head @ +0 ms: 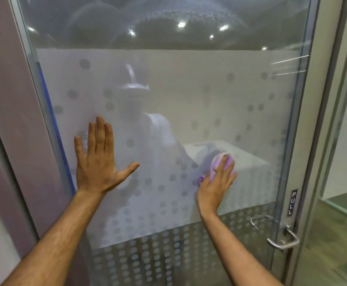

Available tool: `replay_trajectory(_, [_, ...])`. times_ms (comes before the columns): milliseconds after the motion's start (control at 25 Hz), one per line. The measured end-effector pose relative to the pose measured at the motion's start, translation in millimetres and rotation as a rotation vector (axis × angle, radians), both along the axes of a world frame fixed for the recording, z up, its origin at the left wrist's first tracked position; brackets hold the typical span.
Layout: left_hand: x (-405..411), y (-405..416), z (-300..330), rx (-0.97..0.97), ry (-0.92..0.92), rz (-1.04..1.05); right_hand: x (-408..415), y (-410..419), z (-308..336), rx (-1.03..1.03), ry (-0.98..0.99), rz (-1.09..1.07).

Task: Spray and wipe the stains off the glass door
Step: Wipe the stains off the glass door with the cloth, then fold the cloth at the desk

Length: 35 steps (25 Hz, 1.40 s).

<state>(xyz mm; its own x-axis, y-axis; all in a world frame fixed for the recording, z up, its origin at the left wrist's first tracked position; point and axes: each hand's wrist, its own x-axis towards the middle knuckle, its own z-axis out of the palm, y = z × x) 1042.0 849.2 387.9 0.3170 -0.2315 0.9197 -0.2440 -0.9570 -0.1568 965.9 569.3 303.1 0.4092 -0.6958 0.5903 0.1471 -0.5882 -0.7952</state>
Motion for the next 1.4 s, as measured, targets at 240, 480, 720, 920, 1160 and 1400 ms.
replay_trajectory(240, [-8, -1, 3, -0.015, 0.066, -0.056, -20, 47, -51, -0.472, 0.219, 0.295])
replay_trajectory(480, [-52, -11, -3, -0.119, 0.297, -0.249, -80, -8, -52, -0.279, 0.221, 0.701])
replay_trajectory(720, [-166, -98, -88, -0.251, 0.949, -0.659, -180, -60, -55, 0.445, 0.177, 0.694])
replay_trajectory(920, [-268, -212, -148, -0.441, 1.278, -1.019, -306, -115, -70, 0.912, 0.056, 0.74])
replay_trajectory(1160, [-414, -335, -178, -0.546, 1.698, -1.318, -484, -193, -95, 1.136, 0.014, 0.742])
replay_trajectory(1400, [-547, -437, -201, -0.401, 1.791, -1.465, -640, -252, -121, 0.686, 0.128, 0.099])
